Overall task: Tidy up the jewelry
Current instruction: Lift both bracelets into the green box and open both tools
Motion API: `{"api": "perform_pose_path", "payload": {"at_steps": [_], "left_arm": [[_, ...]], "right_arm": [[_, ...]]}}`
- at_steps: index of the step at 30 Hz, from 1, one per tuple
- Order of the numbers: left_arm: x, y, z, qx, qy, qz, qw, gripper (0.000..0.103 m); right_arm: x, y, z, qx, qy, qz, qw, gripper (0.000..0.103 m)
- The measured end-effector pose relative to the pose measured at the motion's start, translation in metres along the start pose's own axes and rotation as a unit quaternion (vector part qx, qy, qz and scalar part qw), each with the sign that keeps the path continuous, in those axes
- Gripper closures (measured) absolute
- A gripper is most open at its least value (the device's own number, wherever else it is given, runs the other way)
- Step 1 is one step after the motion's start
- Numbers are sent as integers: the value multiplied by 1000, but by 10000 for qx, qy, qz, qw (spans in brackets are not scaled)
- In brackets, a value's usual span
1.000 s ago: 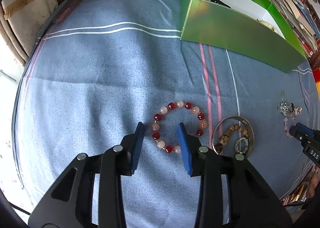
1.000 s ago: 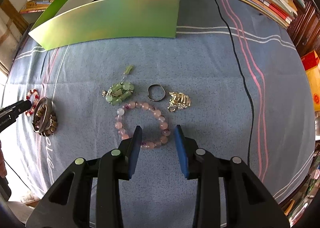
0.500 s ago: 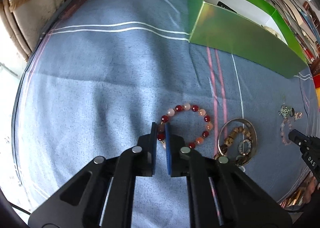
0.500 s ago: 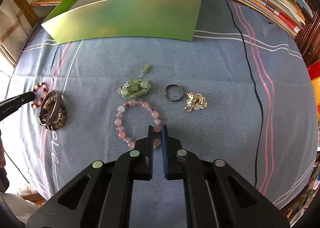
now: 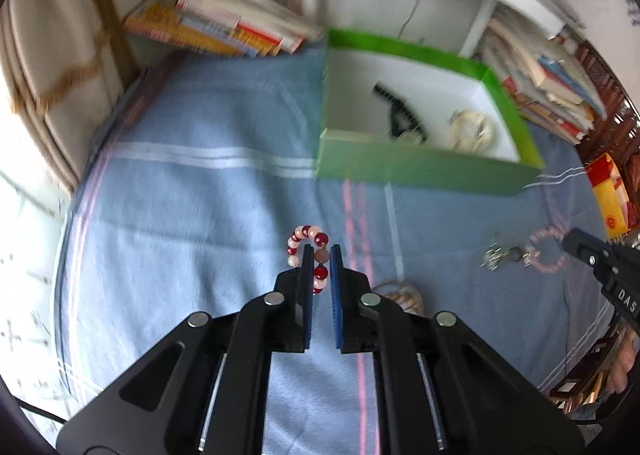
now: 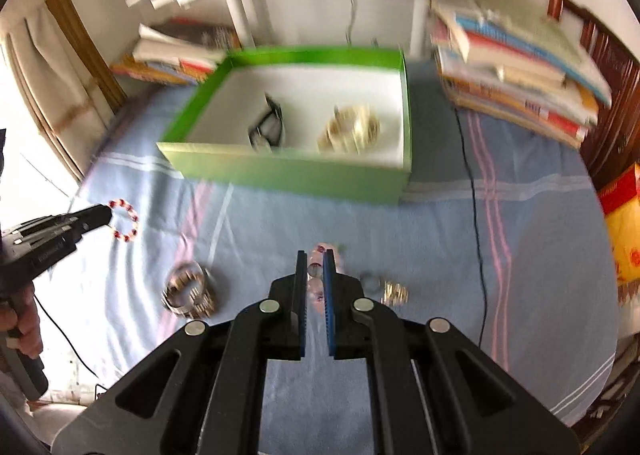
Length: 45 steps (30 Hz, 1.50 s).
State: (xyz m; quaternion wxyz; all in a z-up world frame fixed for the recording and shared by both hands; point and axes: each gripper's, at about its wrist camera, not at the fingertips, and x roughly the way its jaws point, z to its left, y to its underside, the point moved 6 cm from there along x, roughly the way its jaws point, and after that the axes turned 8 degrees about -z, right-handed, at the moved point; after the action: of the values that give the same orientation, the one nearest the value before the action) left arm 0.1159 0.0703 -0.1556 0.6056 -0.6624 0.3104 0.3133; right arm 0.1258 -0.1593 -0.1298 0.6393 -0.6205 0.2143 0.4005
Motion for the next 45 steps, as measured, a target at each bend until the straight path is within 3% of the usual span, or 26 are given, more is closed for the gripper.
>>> {"api": "perform_pose_path", "payload": {"at_steps": [13, 16, 19, 31, 32, 33, 35, 40, 45], "left_arm": [[-35, -107, -40, 202, 439, -842, 9953, 95], [-25, -126, -43, 205, 463, -943, 9943, 95], [0, -135, -44, 142, 417, -804, 9958, 95], [93, -119, -52, 156, 224, -40, 9996, 91], [96, -119, -50, 100, 184, -14, 9998, 72], [96, -119, -47, 43, 158, -32, 9999, 52], [91, -119, -42, -37, 137, -126, 9998, 49], [63, -84, -24, 161, 24, -132, 9998, 49], [56, -7, -8, 289, 58, 437, 9986, 49]], "right_arm": [[-32, -115, 1, -223, -90, -1206, 9924, 95], [-17, -130, -4, -202, -42, -1241, 9921, 95], [12, -133, -8, -148, -10, -1008, 9948, 95], [103, -100, -14, -191, 216, -27, 9996, 94], [104, -99, -15, -183, 224, 12, 9996, 83], [103, -99, -16, -178, 240, 14, 9996, 61], [89, -100, -22, -153, 385, -182, 9990, 47], [53, -79, -37, -22, 344, -313, 9989, 47], [45, -15, -65, 207, 653, 272, 9973, 47]]}}
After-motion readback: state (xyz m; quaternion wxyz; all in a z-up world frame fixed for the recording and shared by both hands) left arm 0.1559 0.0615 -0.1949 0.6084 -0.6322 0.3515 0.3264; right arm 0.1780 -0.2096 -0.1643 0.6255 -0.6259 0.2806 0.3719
